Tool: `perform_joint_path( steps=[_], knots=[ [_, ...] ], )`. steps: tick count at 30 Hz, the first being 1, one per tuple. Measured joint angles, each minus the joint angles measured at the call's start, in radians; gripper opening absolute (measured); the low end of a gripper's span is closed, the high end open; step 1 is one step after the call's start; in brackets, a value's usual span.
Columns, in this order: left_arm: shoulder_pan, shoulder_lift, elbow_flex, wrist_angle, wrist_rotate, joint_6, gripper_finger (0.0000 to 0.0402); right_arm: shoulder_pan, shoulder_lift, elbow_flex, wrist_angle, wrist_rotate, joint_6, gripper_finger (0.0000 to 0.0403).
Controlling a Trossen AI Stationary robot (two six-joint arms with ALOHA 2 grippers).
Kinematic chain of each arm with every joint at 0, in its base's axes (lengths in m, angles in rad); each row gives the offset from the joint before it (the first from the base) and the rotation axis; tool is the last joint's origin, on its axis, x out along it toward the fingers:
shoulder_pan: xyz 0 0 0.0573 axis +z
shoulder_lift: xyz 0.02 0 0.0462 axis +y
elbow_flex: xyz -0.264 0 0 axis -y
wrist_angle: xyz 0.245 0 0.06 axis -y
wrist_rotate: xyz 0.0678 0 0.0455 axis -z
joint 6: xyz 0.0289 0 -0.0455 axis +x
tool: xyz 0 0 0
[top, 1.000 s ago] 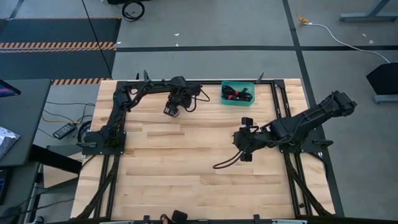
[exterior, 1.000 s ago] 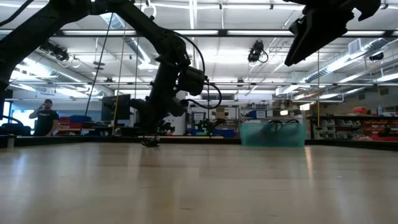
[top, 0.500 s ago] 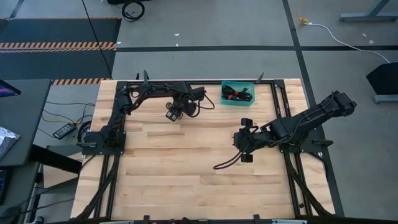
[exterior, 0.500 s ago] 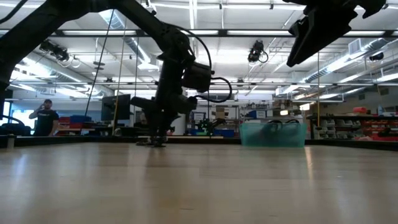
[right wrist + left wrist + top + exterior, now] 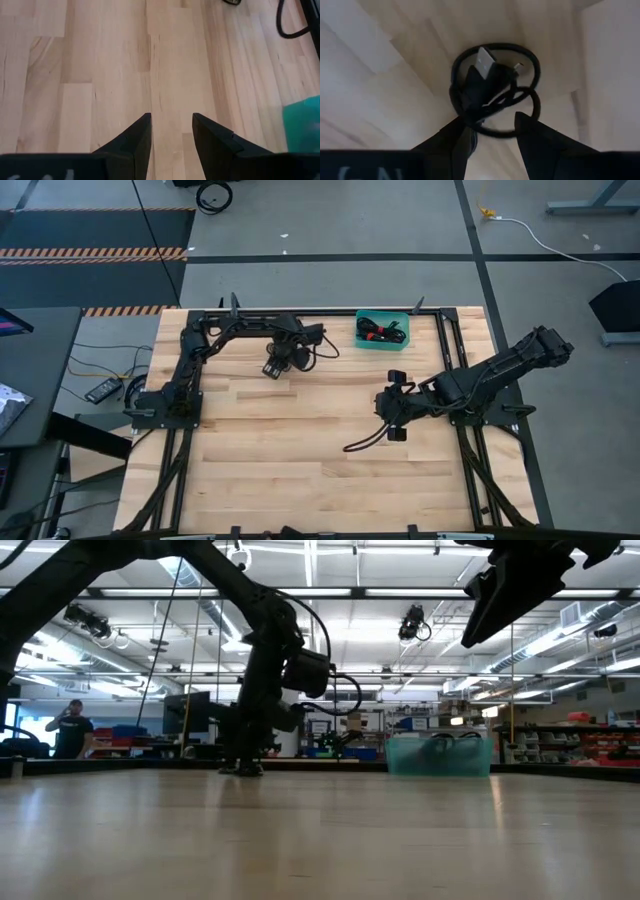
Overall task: Pick and place USB-C Cables
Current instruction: Put the black usb cable into the bin
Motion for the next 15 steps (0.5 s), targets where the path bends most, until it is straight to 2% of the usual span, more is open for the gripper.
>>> perform_joint_path(
  steps=[5,7,12,15],
  knots=[
    [0.003,0.004,-0.008,0.077,-0.044,-0.048,0.0149,-0.010,0.000,0.000,0.000,0.000,-0.012,0.0148],
    [0.003,0.008,-0.010,0.086,-0.042,-0.055,0.0127,-0.015,0.000,0.000,0.000,0.000,-0.012,0.0148],
    [0.002,0.005,-0.009,0.085,-0.044,-0.100,0.0036,-0.018,0.000,0.000,0.007,-0.001,-0.012,0.0148],
    [0.002,0.006,-0.009,0.084,-0.044,-0.125,0.0024,-0.019,0.000,0.000,0.008,-0.001,-0.013,0.0148]
  ],
)
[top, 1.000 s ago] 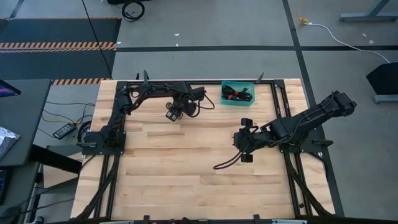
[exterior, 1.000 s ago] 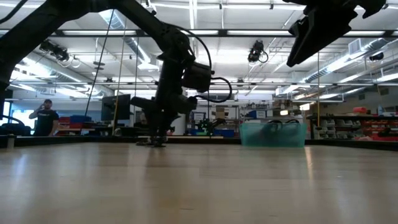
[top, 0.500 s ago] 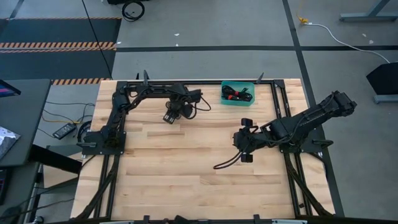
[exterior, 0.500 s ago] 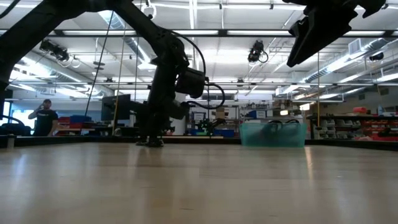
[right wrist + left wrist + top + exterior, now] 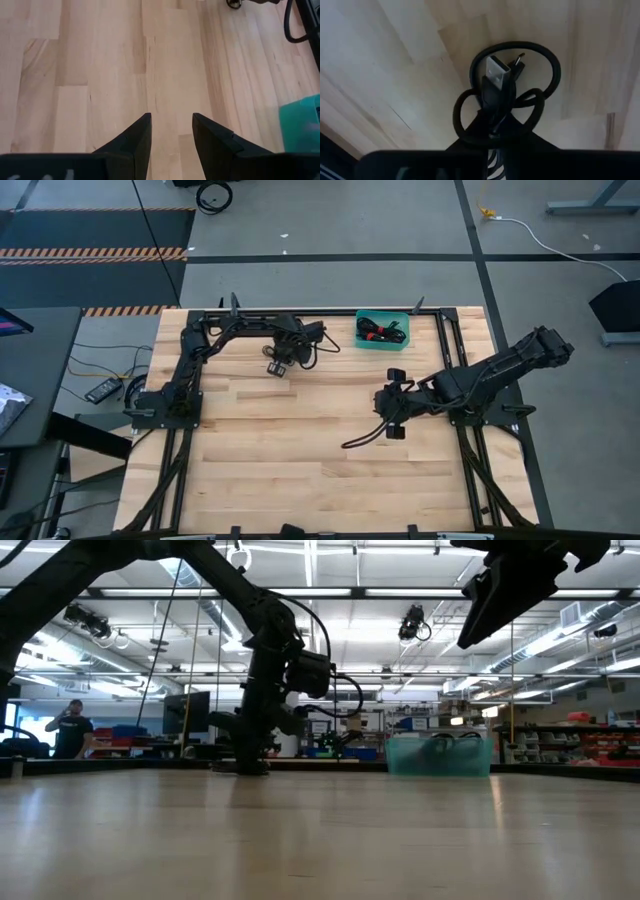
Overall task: Pick and place USB-C Cables
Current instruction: Put the black usb cable into the bin
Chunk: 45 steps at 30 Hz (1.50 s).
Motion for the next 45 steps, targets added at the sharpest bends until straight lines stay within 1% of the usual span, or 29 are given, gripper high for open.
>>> perform_joint_path(
  steps=[3,6,9,13,15,17,20,22,26,28,31,35,37,40,45],
  knots=[
    [0.000,0.001,0.001,-0.001,0.000,-0.001,0.0024,0.000,0.000,0.000,0.000,0.000,-0.005,0.0148],
    [0.000,0.007,0.032,-0.031,-0.012,-0.003,0.0024,0.000,0.000,0.000,0.000,0.000,-0.007,0.0148],
    [0.000,0.016,0.104,-0.032,-0.023,-0.006,0.0024,0.000,0.000,0.000,0.000,0.000,-0.019,0.0148],
    [0.000,0.011,0.249,-0.047,-0.012,-0.028,0.0024,0.000,0.000,0.000,-0.001,-0.001,-0.026,0.0148],
    [-0.003,0.011,0.319,-0.036,0.013,-0.032,0.0024,0.000,0.000,0.006,-0.023,-0.003,-0.026,0.0148],
    [-0.005,0.011,0.390,0.020,0.044,-0.052,0.0024,0.000,0.000,0.024,-0.056,-0.003,-0.016,0.0148],
    [-0.006,0.010,0.486,0.115,0.162,-0.094,0.0024,0.001,0.000,0.049,-0.093,-0.005,0.022,0.0148],
    [-0.008,0.007,0.519,0.214,0.249,-0.124,0.0024,0.005,-0.001,0.062,-0.106,-0.013,0.047,0.0148],
    [-0.011,0.006,0.520,0.407,0.386,-0.132,0.0024,0.016,-0.001,0.065,-0.107,-0.084,0.056,0.0148],
    [-0.012,0.006,0.496,0.507,0.416,-0.131,0.0024,0.023,-0.001,0.065,-0.106,-0.116,0.057,0.0148],
    [-0.011,0.007,0.458,0.613,0.427,-0.138,0.0031,0.034,-0.001,0.065,-0.106,-0.128,0.071,0.0148],
    [0.002,0.008,0.398,0.798,0.527,-0.209,0.0032,0.040,-0.001,0.065,-0.103,-0.129,0.060,0.0148],
    [0.003,0.024,0.370,0.891,0.543,-0.240,0.0029,0.039,-0.001,0.065,-0.090,-0.129,0.049,0.0148],
    [0.002,0.056,0.359,0.959,0.545,-0.245,0.0030,0.039,-0.001,0.065,-0.072,-0.129,0.043,0.0148],
    [0.000,0.087,0.363,0.965,0.545,-0.263,0.0037,0.039,0.000,0.065,-0.057,-0.129,0.018,0.0148]
  ],
)
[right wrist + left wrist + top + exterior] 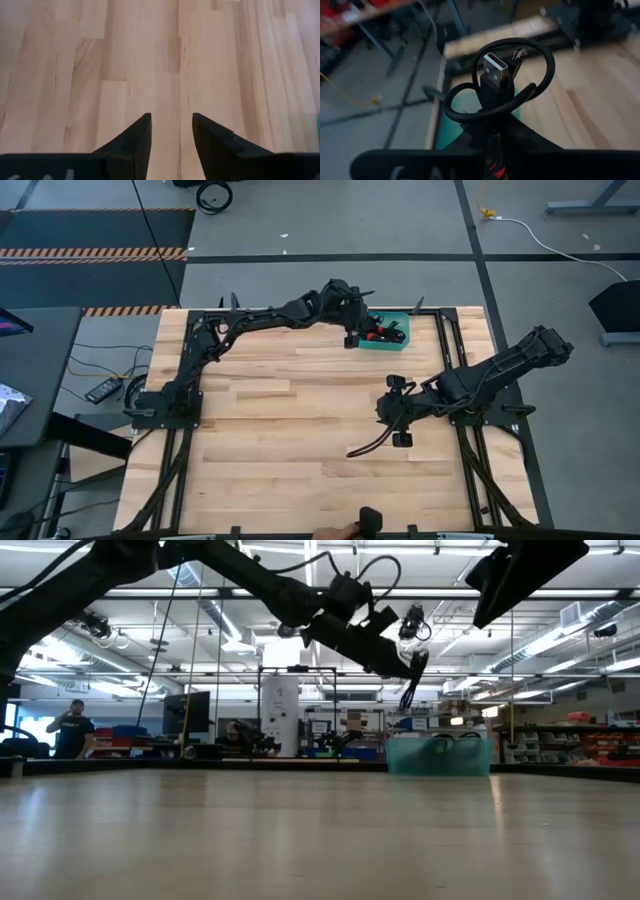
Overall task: Pick and place USB-C Cables
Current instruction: Put the black usb cable into the bin, then move the bin to the center of the table
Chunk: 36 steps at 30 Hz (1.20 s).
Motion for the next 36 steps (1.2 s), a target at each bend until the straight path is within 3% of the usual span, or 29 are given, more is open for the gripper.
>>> perform_joint_path(
  steps=[6,17,26,30,36],
  knots=[
    [0.007,0.001,0.002,-0.011,-0.049,-0.060,0.0057,-0.001,0.000,0.000,0.028,0.002,-0.024,0.0148],
    [0.013,0.004,0.002,-0.018,-0.057,-0.082,0.0187,-0.001,0.000,0.000,0.049,0.003,-0.025,0.0148],
    [0.013,0.004,0.002,-0.022,-0.071,-0.077,0.0198,-0.001,0.000,0.000,0.049,0.003,-0.025,0.0148],
    [0.014,-0.005,0.001,-0.144,-0.158,-0.045,0.0191,-0.001,0.000,0.000,0.049,0.001,-0.025,0.0148],
    [0.035,-0.013,0.000,-0.449,-0.407,0.072,0.0188,0.000,0.000,-0.001,0.045,0.000,-0.025,0.0148]
  ],
)
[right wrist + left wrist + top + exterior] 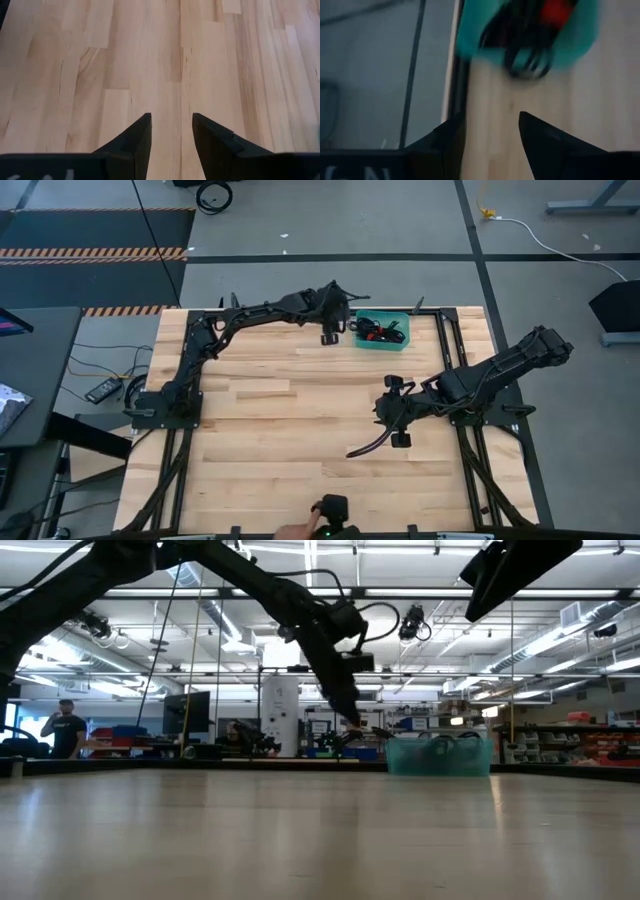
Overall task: Pick and place USB-C Cables
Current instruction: Move the bin to the center of the table
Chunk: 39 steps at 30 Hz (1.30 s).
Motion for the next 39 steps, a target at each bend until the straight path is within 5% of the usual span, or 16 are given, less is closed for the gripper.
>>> perform_joint_path(
  steps=[12,20,39],
  knots=[
    [0.008,0.014,0.000,-0.024,-0.033,-0.014,0.0187,0.000,0.000,0.000,0.010,0.000,0.011,0.0148],
    [-0.041,0.013,0.001,0.115,-0.016,0.033,0.0180,0.000,0.000,0.000,0.019,0.001,0.008,0.0148],
    [-0.019,0.007,0.001,-0.081,-0.124,-0.048,0.0142,0.000,0.000,0.000,0.017,0.000,0.000,0.0148]
  ],
)
